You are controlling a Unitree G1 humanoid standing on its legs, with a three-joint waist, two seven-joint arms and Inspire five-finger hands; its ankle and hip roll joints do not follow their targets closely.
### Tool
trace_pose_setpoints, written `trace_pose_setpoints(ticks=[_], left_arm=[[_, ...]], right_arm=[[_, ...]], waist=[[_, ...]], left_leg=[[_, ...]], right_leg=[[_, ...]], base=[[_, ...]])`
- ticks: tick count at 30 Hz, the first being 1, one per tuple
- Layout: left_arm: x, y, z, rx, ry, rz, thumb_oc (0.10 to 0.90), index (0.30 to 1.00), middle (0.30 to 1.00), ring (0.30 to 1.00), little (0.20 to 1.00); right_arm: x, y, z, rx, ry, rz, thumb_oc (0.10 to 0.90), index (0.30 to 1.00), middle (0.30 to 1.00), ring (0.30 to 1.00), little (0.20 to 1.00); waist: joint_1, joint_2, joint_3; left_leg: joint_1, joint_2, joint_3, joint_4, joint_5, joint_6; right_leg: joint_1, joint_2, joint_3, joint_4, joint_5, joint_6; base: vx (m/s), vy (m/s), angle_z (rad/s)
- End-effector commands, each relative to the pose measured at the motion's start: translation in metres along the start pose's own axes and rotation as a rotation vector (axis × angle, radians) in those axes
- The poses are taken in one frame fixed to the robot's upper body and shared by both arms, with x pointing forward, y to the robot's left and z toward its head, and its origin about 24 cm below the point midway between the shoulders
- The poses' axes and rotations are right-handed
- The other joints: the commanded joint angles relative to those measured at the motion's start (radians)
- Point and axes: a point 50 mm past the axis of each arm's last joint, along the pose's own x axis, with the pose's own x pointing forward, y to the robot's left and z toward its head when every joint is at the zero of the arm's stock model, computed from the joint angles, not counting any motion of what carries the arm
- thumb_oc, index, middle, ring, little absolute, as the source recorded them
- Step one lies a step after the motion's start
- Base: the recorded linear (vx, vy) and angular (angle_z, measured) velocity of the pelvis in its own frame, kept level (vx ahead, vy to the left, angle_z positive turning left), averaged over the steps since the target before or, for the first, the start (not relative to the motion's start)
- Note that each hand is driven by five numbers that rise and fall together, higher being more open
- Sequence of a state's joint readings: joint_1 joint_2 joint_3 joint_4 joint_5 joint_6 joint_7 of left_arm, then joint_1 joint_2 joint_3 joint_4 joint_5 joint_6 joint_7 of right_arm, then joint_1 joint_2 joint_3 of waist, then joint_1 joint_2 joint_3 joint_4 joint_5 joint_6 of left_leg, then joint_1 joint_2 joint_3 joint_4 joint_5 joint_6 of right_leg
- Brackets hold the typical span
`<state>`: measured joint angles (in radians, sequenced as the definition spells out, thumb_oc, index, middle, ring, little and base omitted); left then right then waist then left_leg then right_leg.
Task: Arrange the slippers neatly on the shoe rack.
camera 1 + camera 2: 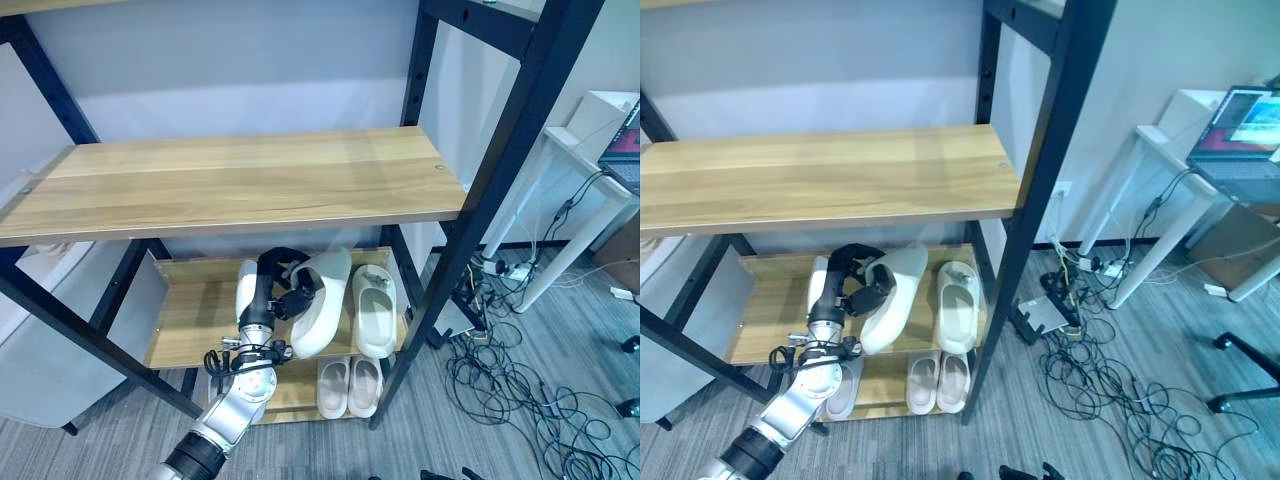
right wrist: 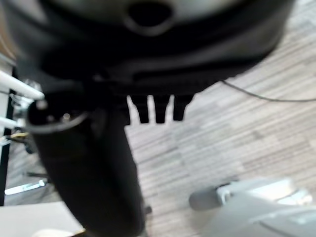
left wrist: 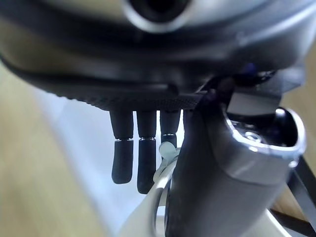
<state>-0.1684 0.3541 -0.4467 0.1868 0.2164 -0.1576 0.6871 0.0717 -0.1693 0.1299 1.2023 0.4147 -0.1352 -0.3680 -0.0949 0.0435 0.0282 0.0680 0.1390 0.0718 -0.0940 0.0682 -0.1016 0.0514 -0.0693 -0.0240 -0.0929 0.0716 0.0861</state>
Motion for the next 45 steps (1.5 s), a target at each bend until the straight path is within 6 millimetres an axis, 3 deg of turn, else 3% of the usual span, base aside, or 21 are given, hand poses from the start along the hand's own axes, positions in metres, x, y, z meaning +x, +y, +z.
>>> trace_pose_setpoints(ticks=[1, 11, 17, 23, 27, 37, 45], left_arm=[[0.041, 0.027, 0.055, -0.037, -0.331, 0.192, 0.4, 0.3, 0.3, 0.3, 0.3], [0.055, 0.016, 0.057, 0.114, -0.395, 0.162, 0.4, 0.3, 0.3, 0.3, 0.3], [0.063, 0.01, 0.064, 0.235, -0.501, 0.128, 0.4, 0.3, 0.3, 0.3, 0.3], [0.076, 0.002, 0.072, 0.382, -0.603, 0.14, 0.4, 0.3, 0.3, 0.3, 0.3], [0.096, 0.014, 0.09, 0.441, -0.669, 0.24, 0.4, 0.3, 0.3, 0.3, 0.3], [0.115, 0.018, 0.113, 0.494, -0.734, 0.329, 0.4, 0.3, 0.3, 0.3, 0.3], [0.111, 0.038, 0.114, 0.455, -0.729, 0.403, 0.4, 0.3, 0.3, 0.3, 0.3]], right_arm=[[-0.01, 0.031, 0.0, 0.036, -0.013, 0.049, 0.8, 0.9, 0.9, 0.9, 0.9], [-0.011, 0.028, -0.01, -0.007, 0.011, 0.047, 0.8, 0.9, 0.9, 0.9, 0.9], [-0.006, 0.02, -0.001, -0.03, -0.02, 0.019, 0.8, 0.9, 0.9, 0.9, 0.9], [-0.003, 0.022, 0.017, 0.065, -0.059, 0.013, 0.8, 0.9, 0.9, 0.9, 0.9], [-0.002, 0.025, 0.036, 0.087, -0.128, 0.02, 0.8, 0.9, 0.9, 0.9, 0.9], [-0.005, 0.035, 0.07, 0.082, -0.266, 0.049, 0.8, 0.9, 0.9, 0.9, 0.9], [-0.008, 0.04, 0.062, 0.092, -0.246, 0.058, 0.8, 0.9, 0.9, 0.9, 0.9]], waist=[[0.0, -0.04, 0.006], [-0.034, -0.025, 0.004], [-0.054, -0.019, 0.03], [-0.063, -0.021, 0.065], [-0.068, -0.028, 0.107], [-0.066, -0.035, 0.138], [-0.053, -0.041, 0.144]], left_leg=[[0.0, -0.055, 0.011, 0.007, -0.094, 0.046], [-0.02, -0.069, 0.029, 0.007, -0.12, 0.046], [-0.069, -0.071, 0.045, 0.007, -0.113, 0.046], [-0.14, -0.073, 0.054, 0.007, -0.097, 0.048], [-0.21, -0.075, 0.052, 0.007, -0.077, 0.049], [-0.262, -0.077, 0.046, 0.007, -0.059, 0.048], [-0.251, -0.077, 0.044, 0.007, -0.063, 0.049]], right_leg=[[0.011, -0.072, -0.018, 0.006, -0.062, 0.08], [-0.011, -0.079, -0.008, 0.006, -0.072, 0.089], [-0.071, -0.082, 0.01, 0.006, -0.058, 0.097], [-0.151, -0.081, 0.031, 0.006, -0.039, 0.103], [-0.217, -0.082, 0.037, 0.006, -0.014, 0.104], [-0.268, -0.086, 0.033, 0.006, 0.01, 0.109], [-0.257, -0.087, 0.026, 0.009, 0.006, 0.108]], base=[[-0.01, 0.042, 0.09], [0.03, 0.033, 0.0], [-0.04, 0.032, -0.11], [-0.08, 0.042, -0.14], [-0.09, 0.034, -0.01], [-0.01, 0.008, 0.0], [0.0, 0.0, 0.0]])
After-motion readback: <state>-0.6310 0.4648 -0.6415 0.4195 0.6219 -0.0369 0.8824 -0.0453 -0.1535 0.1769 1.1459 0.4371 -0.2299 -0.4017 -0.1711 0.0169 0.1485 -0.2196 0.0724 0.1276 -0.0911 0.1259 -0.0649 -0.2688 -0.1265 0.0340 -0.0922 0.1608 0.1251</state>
